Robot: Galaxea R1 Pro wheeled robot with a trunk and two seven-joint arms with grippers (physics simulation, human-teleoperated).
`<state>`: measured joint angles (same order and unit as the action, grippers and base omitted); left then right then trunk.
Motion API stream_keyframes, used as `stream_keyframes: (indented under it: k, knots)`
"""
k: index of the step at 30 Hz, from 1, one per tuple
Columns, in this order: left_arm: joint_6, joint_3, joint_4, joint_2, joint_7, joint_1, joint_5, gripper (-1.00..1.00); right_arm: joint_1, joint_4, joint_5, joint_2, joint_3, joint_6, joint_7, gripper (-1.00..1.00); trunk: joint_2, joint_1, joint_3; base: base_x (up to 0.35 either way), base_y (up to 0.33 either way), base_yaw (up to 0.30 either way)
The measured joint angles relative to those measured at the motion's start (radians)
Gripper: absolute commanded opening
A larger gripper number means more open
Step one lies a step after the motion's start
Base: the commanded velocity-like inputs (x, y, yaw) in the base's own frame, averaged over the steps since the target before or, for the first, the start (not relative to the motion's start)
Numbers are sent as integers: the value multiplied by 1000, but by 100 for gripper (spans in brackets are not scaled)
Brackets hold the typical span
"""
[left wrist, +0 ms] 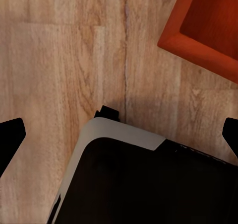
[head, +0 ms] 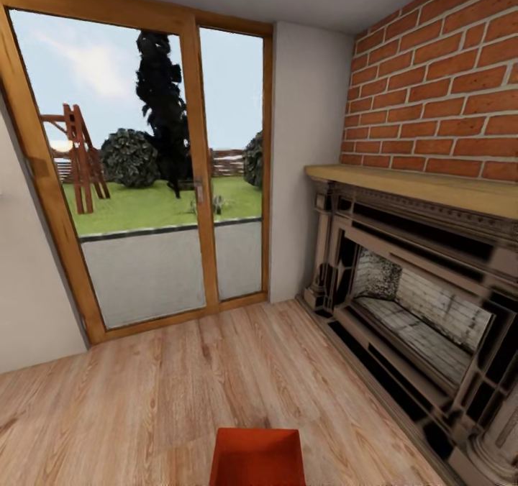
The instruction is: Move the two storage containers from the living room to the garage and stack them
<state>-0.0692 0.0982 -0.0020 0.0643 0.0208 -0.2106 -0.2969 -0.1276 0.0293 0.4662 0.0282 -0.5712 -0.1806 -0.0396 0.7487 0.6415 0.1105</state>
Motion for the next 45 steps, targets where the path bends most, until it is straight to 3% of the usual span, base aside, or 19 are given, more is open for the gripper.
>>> stream_keyframes:
  k: [13,45]
  knots:
    - [0,0,0,0,0,0,0,100,0,0,-3,0,-1,0,-1,100,0,0,6,0,0,-7]
    - [-2,0,-1,0,0,0,0,100,0,0,-3,1,-2,0,0,100,0,0,58,18,20,0]
